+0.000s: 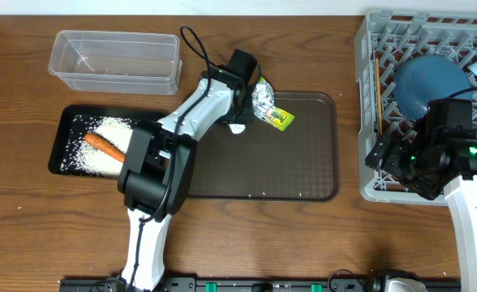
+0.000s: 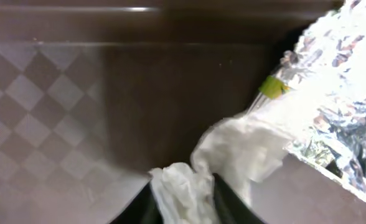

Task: Sort waste into correct bins and load items into the dishwasher rack
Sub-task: 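Carry the tissue left into the clear plastic bin and release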

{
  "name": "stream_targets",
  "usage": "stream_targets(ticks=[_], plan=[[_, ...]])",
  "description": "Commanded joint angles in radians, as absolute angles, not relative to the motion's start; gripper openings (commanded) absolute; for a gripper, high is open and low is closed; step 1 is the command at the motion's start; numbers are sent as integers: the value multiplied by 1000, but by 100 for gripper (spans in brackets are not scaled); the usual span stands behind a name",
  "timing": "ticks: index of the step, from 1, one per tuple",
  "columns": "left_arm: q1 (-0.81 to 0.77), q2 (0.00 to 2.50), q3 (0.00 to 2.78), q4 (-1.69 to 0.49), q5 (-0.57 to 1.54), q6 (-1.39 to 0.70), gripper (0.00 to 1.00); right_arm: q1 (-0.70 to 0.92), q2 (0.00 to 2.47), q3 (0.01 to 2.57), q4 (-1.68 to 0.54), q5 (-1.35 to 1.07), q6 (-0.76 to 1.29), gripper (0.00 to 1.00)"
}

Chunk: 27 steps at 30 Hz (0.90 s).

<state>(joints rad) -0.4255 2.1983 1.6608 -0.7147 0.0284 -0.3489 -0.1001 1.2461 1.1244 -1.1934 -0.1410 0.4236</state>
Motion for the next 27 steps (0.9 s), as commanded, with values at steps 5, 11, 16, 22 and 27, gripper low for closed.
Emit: stream_targets(ticks=[5, 11, 16, 22, 27], plan=[[-373, 1984, 1680, -693, -18, -347, 15, -112, 1238, 1131, -1196, -134, 410, 99], [-292, 1871, 1680, -633, -172, -361, 14, -112, 1238, 1131, -1196, -134, 410, 99], [-207, 1876, 1678, -533, -177, -360, 14, -112, 1238, 1131, -1196, -134, 410, 99], [-109, 1920, 1674, -395, -177, -363, 15, -112, 1238, 1131, -1196, -134, 410, 99], [-44, 1978, 1673, -350, -176, -398, 15, -112, 1238, 1131, -1196, -134, 410, 99]])
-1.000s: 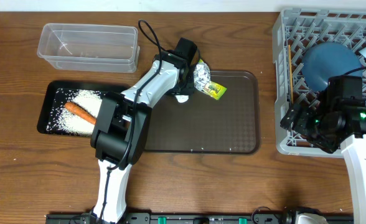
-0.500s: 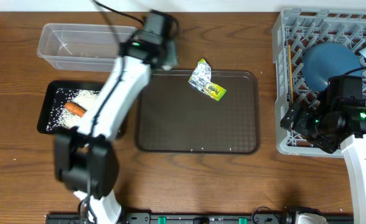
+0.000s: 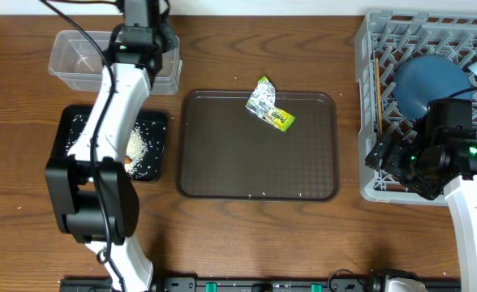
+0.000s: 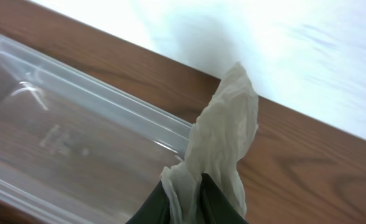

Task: Sort waste into correct bins and load items into the dishwasher rack
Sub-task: 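Carry the tissue left into the clear plastic bin and release, then move the left gripper back to the foil wrapper and grasp it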

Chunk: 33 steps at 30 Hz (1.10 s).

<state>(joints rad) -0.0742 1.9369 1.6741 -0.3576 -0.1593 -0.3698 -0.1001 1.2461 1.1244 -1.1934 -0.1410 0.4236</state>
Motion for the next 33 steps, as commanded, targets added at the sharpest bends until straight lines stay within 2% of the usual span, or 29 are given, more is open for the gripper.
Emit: stream_targets(ticks=[1, 2, 4, 5, 10, 18, 26, 33], plan=[[-35, 1990, 1673, -349, -176, -403, 16, -112, 1238, 1131, -1196, -134, 410, 99], [-25, 2003, 1673, -348, -176, -402, 17, -112, 1238, 1131, -1196, -134, 410, 99], [-10, 2020, 1673, -349, -177, -401, 47, -112, 1238, 1131, -1196, -134, 410, 99], [-3, 2023, 1673, -350, -176, -401, 57, -112, 1238, 1131, -1196, -134, 410, 99], [10, 2018, 1673, -354, -168, -401, 80, -112, 1238, 1131, -1196, -134, 410, 99], [-21, 1887, 1673, -369, -60, -405, 94, -112, 1238, 1131, -1196, -134, 410, 99], [-119, 1763, 1673, -430, 373, -405, 98, -112, 1238, 1131, -1196, -134, 410, 99], [-295, 1871, 1672, -623, 242, -397, 100, -112, 1238, 1131, -1196, -134, 410, 99]])
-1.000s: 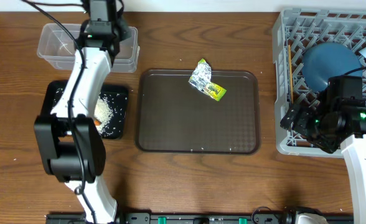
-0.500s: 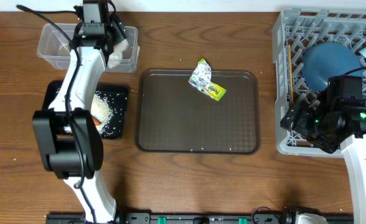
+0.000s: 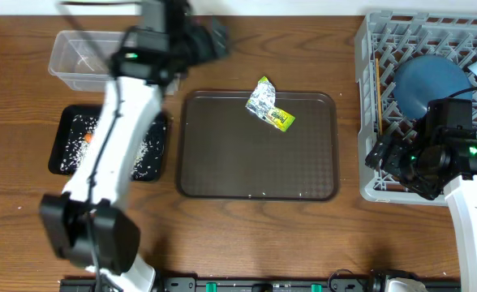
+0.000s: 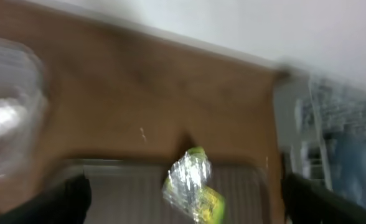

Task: Sort waste into correct bins and load items into the dishwasher rack
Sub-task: 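Move the left gripper back to the foil wrapper and grasp it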

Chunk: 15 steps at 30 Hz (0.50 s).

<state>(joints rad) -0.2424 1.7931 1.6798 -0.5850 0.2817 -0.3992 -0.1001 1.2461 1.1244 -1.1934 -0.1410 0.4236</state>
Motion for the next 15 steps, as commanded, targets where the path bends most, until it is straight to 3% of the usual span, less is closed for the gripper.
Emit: stream_targets(ticks=[1, 9, 15], plan=[[-317, 1893, 1672, -641, 212, -397, 100, -112, 1238, 1131, -1196, -134, 410, 99], [-443, 2043, 1672, -638, 37, -457, 99, -111, 1238, 1131, -1196, -134, 410, 99], [-460, 2112, 1672, -600, 2, -348, 99, -111, 1238, 1131, -1196, -134, 410, 99]])
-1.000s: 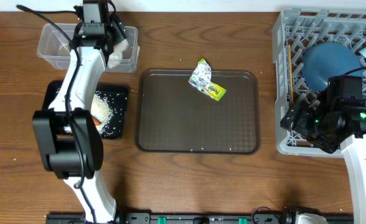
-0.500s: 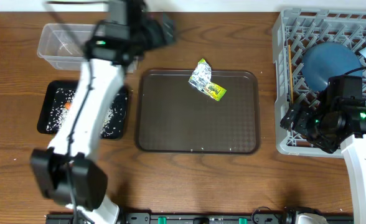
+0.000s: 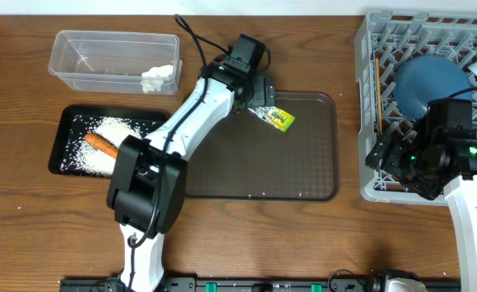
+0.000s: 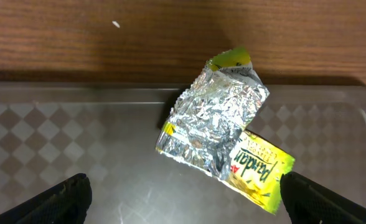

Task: Sort waste into correct bins and load items into the dishwasher rack
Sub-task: 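Move the left gripper back to the foil wrapper and grasp it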

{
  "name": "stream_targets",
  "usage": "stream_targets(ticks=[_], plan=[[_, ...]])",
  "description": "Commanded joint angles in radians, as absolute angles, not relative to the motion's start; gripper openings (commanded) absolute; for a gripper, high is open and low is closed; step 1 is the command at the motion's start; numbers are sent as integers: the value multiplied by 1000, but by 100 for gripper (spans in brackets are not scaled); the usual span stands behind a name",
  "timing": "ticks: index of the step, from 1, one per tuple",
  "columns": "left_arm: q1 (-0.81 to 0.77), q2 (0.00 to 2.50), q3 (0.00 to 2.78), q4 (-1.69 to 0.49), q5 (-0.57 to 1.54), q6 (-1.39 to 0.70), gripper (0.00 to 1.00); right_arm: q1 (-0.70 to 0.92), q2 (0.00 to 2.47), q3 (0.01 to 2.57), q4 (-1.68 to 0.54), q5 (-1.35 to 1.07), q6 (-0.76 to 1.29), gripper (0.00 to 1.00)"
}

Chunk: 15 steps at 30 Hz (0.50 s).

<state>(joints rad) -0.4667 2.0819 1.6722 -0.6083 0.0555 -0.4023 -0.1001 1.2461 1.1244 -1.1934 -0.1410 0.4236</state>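
Observation:
A crumpled silver and yellow-green foil wrapper point(image 3: 272, 114) point(image 4: 223, 143) lies at the back edge of the brown tray point(image 3: 259, 174). My left gripper point(image 3: 256, 91) point(image 4: 183, 196) hovers open right over the wrapper, its fingertips point(image 4: 65, 194) spread to either side. A white crumpled napkin point(image 3: 159, 77) rests in the clear plastic bin point(image 3: 113, 61). The grey dishwasher rack point(image 3: 433, 89) holds a blue plate point(image 3: 425, 81). My right gripper point(image 3: 388, 162) sits at the rack's front left edge; its jaws are hard to make out.
A black tray point(image 3: 109, 142) with rice and a carrot piece point(image 3: 102, 144) sits left of the brown tray. The left arm stretches from the front across the brown tray's left side. Wooden table all around.
My left gripper has moved from near the clear bin to just above the foil wrapper on the brown tray. It stays open. The right arm is unchanged.
My left gripper was shut on a white napkin beside the wrapper on the brown tray. Then it held the napkin over the clear bin. Later it was open and away from the bin, the napkin left inside. Now it hovers open over the wrapper.

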Motion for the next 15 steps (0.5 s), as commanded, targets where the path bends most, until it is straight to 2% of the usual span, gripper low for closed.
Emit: stream_targets(ticks=[1, 12, 15], plan=[[-458, 2128, 1672, -597, 2, -348, 99, -111, 1238, 1131, -1196, -134, 410, 99], [-465, 2216, 1672, -573, 18, -348, 100, -111, 1238, 1131, -1196, -134, 410, 99], [-471, 2216, 1672, -563, 18, -348, 94, -111, 1238, 1131, -1196, -134, 410, 99]])
